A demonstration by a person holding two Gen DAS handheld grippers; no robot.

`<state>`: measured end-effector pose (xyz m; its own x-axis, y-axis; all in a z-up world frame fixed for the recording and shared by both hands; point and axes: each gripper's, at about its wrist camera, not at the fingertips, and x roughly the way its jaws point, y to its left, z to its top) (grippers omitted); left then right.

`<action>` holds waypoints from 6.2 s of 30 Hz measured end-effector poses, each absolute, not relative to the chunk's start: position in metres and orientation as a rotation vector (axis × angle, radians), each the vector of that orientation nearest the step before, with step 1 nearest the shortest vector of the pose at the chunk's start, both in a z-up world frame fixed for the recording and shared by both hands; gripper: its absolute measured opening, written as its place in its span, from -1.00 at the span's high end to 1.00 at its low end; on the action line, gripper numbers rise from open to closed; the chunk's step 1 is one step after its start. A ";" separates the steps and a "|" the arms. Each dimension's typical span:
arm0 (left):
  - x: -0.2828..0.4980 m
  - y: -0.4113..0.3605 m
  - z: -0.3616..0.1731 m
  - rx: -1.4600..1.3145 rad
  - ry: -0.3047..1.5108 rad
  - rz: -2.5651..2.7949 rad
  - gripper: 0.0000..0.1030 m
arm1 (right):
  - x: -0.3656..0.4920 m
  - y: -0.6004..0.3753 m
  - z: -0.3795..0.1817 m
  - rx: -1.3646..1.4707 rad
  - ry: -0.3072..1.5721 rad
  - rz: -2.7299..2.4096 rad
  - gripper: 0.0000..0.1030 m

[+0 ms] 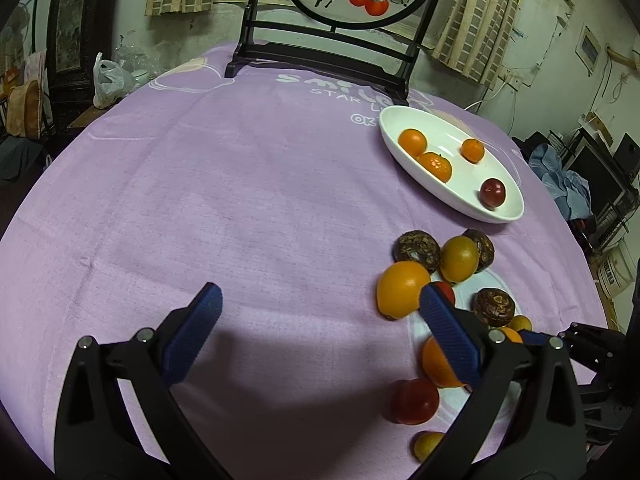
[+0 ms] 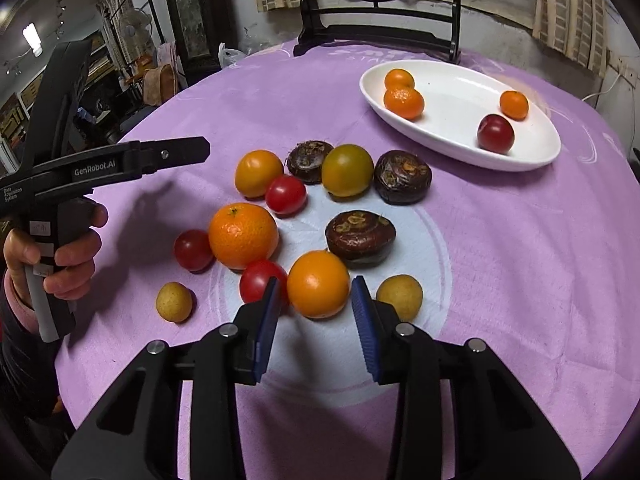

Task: Organize fruits
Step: 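Grasp an orange with the right tool while the left tool grasps a tangerine, then place the orange on the plate with the right tool while the left tool places the tangerine, then grasp a small yellow-green fruit with the right tool while the left tool grasps another, then lower the yellow-green fruit onto the plate with the right tool while the left tool releases its fruit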

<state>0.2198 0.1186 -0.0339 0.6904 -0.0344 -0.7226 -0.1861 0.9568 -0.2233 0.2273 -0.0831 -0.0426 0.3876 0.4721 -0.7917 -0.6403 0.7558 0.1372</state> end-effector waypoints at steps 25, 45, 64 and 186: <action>0.212 0.042 -0.038 -0.043 0.834 -0.284 -0.51 | 0.239 -0.110 -0.019 0.002 0.870 0.714 0.33; 0.227 0.049 -0.055 -0.184 0.925 -0.339 0.10 | 0.239 -0.114 -0.017 0.004 0.849 0.707 0.33; 0.240 0.044 0.002 -0.185 0.719 -0.328 0.11 | 0.279 -0.140 0.004 0.113 0.619 0.548 0.33; 0.156 0.017 -0.021 -0.067 0.824 -0.217 0.47 | 0.264 -0.140 -0.029 0.062 0.841 0.660 0.48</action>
<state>0.1565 0.0174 -0.0209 0.6585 -0.2175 -0.7205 0.1653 0.9758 -0.1434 0.2644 -0.1400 -0.0292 0.4811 0.5648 -0.6704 -0.5173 0.8004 0.3031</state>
